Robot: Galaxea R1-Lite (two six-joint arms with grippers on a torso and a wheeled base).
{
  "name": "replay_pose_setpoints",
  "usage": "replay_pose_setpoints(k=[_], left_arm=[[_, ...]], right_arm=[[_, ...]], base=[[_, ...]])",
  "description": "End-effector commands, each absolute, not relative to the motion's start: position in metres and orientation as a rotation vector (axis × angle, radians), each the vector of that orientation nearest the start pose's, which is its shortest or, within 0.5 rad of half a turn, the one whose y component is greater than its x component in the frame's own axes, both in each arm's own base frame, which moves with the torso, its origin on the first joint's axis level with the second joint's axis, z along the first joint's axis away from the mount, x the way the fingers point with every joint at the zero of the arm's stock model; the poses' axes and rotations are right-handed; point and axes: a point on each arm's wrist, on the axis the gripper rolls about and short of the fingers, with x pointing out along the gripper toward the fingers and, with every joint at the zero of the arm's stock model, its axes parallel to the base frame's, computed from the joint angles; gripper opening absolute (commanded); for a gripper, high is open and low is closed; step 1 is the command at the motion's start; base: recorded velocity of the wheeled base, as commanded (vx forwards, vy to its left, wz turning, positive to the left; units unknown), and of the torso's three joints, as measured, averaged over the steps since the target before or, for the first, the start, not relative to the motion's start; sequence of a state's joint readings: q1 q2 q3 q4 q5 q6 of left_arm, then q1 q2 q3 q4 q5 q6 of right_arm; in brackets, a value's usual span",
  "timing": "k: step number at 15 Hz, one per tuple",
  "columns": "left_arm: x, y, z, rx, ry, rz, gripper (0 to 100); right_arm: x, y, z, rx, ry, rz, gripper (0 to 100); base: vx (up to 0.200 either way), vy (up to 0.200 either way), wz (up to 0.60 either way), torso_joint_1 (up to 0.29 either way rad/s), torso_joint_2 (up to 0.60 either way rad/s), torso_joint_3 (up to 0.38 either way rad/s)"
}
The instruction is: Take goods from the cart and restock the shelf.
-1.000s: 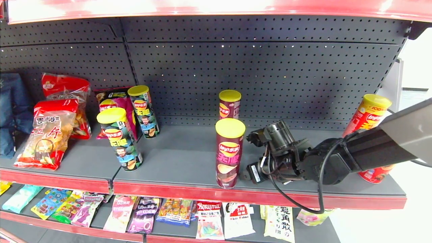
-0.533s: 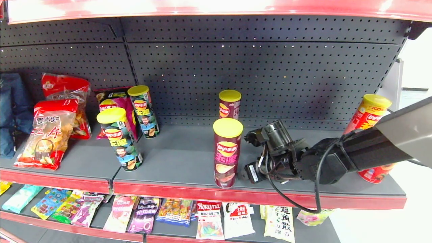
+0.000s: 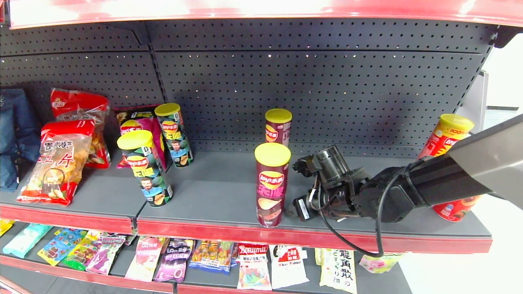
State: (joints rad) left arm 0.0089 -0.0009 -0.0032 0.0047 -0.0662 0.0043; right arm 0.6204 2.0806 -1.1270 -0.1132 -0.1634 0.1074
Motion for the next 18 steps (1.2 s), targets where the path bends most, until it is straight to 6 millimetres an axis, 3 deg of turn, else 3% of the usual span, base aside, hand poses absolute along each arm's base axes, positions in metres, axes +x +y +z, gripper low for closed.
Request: replay_pose_setpoints(k=[1, 18], left_arm=[[-0.0231, -0.0017, 0.0759, 0.005, 0.001, -0.057, 100], [-0.0231, -0.0017, 0.0759, 0.005, 0.001, -0.057, 100]], right_arm=[[0.3089, 0.2173, 0.0870, -0.224, 0.801, 0.388, 100], [0.3074, 0.2191, 0.0845, -0.231, 0.810, 0.394, 100]], base=[[0.000, 0.000, 0.00, 0.000, 0.00, 0.000], [0.000, 0.000, 0.00, 0.000, 0.00, 0.000]])
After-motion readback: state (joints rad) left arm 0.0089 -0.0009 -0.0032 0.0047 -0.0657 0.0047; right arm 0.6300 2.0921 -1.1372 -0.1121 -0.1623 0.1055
